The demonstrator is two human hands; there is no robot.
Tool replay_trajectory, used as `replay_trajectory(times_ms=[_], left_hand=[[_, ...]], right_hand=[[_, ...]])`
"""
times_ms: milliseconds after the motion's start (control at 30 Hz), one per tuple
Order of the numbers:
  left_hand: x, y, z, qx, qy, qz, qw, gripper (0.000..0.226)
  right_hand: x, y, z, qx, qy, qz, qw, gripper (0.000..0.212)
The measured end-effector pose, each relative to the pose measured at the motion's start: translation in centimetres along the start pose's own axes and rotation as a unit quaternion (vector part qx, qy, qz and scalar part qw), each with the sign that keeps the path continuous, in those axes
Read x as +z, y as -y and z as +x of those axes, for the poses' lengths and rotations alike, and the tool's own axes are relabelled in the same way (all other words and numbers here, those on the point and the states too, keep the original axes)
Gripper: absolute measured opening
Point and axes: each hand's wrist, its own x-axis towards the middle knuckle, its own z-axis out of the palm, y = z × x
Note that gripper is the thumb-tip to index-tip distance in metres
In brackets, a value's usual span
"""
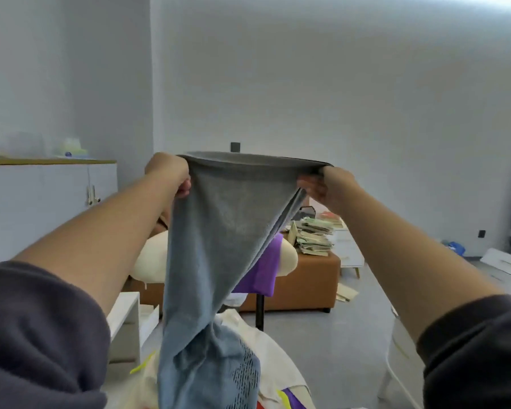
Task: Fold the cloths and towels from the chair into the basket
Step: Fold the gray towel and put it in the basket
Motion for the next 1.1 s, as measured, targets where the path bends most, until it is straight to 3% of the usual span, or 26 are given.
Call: replay_trajectory(times_ms=[100,233,367,667,867,967,1100], left_hand=[[-0.1,-2.2,0.2,0.073,-0.016,-0.141,0.987,0.026],[-0.9,-4.6,-1.3,0.260,-0.131,-0.071,0.954,0.035],[-0.7,-6.3,-2.6,0.354,-0.153,-0.065,0.921,0.037],[-1.3,-9.3,-4.1,0.441,-0.197,-0.071,0.873,0.039],[-2.0,-10.8,-3.9,0.525,-0.215,-0.068,0.820,0.039],[-2.0,-10.7,-3.0,0.524,-0.216,-0.055,0.822,0.038],[-0.8,-7.8,-0.6,0.483,-0.179,-0.024,0.857,0.037]], right_hand=[[0.2,2.5,-0.3,-0.087,0.001,0.101,0.991,0.028],[0.1,5.0,-0.9,-0.272,-0.039,0.047,0.960,0.047],[0.4,6.8,-2.6,-0.298,-0.031,0.101,0.949,0.049],[1.7,10.4,-5.1,-0.389,-0.044,0.029,0.920,0.047],[3.3,11.5,-5.7,-0.453,-0.046,-0.017,0.890,0.050],[3.9,11.2,-4.6,-0.461,-0.048,-0.053,0.884,0.051],[4.2,7.7,-1.3,-0.425,-0.039,-0.107,0.898,0.048]])
